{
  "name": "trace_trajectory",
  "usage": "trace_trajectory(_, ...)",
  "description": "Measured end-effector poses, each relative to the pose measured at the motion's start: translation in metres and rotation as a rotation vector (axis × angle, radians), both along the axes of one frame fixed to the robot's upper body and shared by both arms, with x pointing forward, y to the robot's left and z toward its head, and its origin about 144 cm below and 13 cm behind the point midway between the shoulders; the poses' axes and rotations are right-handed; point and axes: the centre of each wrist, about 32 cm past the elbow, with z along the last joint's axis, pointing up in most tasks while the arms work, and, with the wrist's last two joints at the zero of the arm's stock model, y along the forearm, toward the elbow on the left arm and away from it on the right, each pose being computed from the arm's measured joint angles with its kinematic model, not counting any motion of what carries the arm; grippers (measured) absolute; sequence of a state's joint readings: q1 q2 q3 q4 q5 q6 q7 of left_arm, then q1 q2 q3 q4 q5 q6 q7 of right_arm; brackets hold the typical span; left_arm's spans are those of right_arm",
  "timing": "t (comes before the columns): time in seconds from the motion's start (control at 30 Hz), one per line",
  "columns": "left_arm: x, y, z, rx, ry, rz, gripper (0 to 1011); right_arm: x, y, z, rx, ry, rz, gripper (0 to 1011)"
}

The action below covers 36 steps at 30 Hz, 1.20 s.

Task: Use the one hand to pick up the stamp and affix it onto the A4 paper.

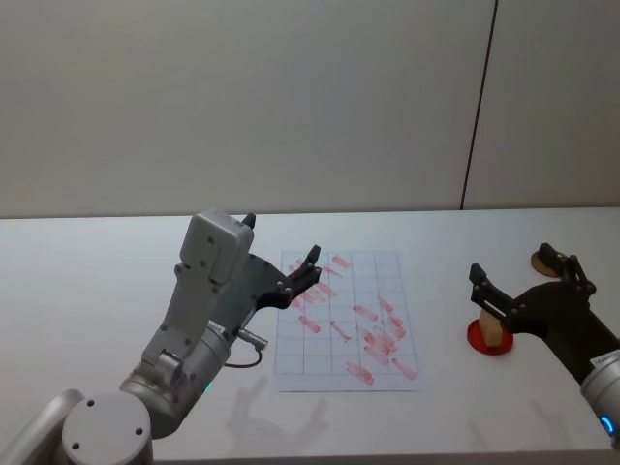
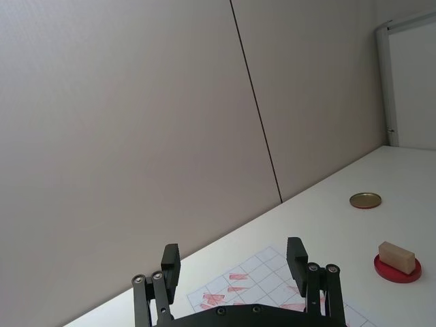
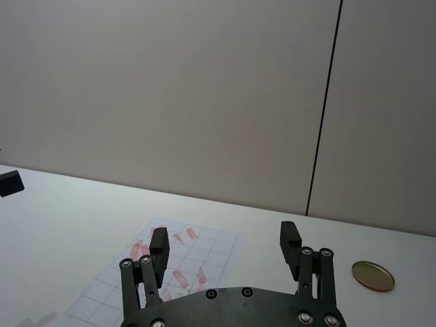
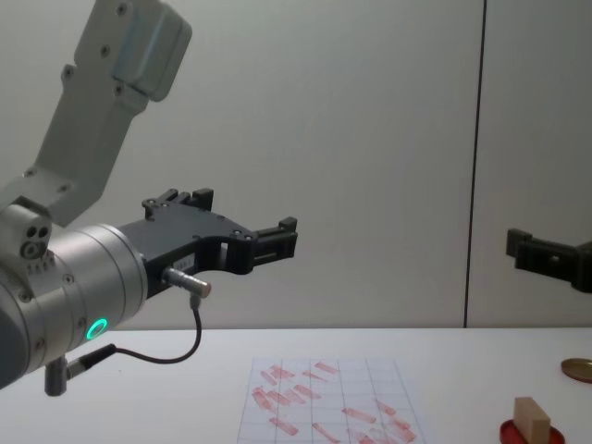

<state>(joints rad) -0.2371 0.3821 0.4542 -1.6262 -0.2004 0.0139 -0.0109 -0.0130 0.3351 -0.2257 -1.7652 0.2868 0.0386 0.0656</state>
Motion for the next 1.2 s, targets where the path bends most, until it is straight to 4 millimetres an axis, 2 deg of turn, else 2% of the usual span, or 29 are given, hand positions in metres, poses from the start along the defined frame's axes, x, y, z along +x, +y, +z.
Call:
trace_trajectory(0.53,0.0,0.0,0.0,0.0,0.0,0.0,993,0.013,-0.001,-0.006,-0.02,0.098,-0.069,1001)
trace_trajectory(1.2,0.0,0.0,0.0,0.0,0.0,0.0,993,0.046,0.0,-0.023,-0.03,0.225,-0.184,1001)
